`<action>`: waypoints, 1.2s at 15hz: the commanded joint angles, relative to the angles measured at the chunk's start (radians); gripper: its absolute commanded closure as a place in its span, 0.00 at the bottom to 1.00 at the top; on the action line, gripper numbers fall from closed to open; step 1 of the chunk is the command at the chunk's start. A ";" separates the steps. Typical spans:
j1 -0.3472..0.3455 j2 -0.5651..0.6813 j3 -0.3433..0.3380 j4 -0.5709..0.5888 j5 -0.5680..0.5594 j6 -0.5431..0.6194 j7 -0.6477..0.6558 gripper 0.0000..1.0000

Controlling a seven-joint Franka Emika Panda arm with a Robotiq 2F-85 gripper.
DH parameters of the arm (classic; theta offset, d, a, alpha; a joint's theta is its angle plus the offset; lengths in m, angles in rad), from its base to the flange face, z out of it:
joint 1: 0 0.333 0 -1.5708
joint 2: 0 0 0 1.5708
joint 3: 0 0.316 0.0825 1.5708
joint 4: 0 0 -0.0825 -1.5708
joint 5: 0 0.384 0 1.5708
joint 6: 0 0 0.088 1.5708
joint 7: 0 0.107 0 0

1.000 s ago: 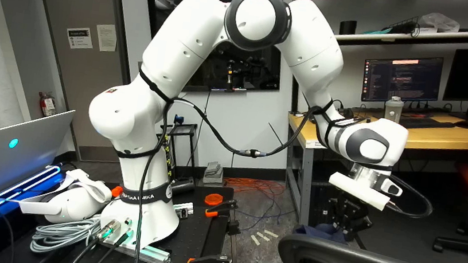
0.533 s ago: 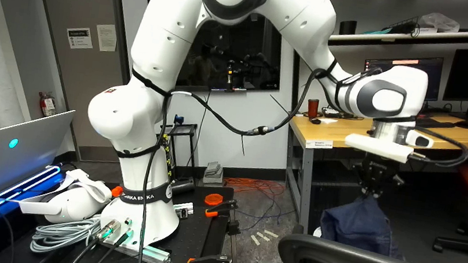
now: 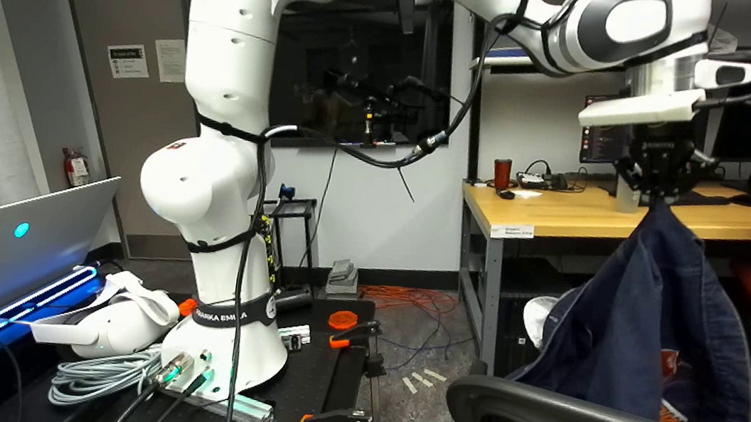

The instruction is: Pick the denim jacket and place it on the back of the chair

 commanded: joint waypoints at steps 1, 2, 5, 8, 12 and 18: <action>-0.010 -0.049 -0.027 0.122 0.038 -0.052 0.049 0.98; -0.015 -0.049 -0.036 0.160 0.046 -0.068 0.057 0.98; -0.038 -0.035 -0.064 0.288 0.088 -0.140 0.063 0.98; -0.064 -0.022 -0.089 0.424 0.125 -0.243 0.071 0.98; -0.086 -0.030 -0.115 0.566 0.136 -0.336 0.097 0.98; -0.152 -0.010 -0.164 0.782 0.179 -0.465 0.136 0.98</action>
